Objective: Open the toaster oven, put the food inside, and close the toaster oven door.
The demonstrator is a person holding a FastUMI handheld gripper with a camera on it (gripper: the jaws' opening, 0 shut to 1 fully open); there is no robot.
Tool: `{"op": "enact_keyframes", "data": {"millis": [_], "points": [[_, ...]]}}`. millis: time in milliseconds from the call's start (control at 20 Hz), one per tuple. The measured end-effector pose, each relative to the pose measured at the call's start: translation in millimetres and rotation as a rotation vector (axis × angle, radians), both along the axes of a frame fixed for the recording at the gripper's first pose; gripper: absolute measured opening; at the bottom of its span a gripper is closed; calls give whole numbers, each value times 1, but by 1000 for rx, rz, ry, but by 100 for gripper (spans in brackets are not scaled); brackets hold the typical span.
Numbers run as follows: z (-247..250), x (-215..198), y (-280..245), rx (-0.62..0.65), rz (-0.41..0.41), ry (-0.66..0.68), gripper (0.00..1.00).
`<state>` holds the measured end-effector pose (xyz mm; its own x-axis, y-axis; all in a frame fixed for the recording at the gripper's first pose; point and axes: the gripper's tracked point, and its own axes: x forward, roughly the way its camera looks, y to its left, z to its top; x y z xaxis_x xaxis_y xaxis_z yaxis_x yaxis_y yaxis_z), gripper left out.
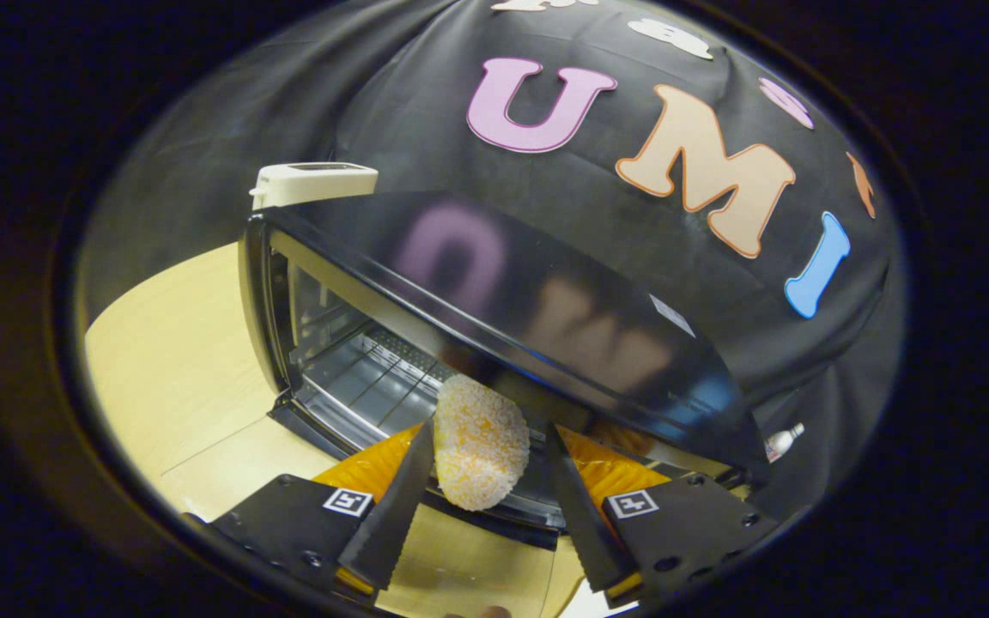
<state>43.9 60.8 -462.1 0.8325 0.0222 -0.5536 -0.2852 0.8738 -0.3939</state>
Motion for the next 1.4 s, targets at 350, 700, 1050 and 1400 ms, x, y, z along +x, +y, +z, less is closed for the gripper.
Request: {"op": "enact_keyframes", "data": {"millis": [350,700,1050,1400], "points": [[10,-25,-2,44,-39,8,84],[29,-49,-4,79,-78,-13,84],[54,-72,-8,177,-177,-49,84],[48,-111,-10,284,-275,-9,84]]}}
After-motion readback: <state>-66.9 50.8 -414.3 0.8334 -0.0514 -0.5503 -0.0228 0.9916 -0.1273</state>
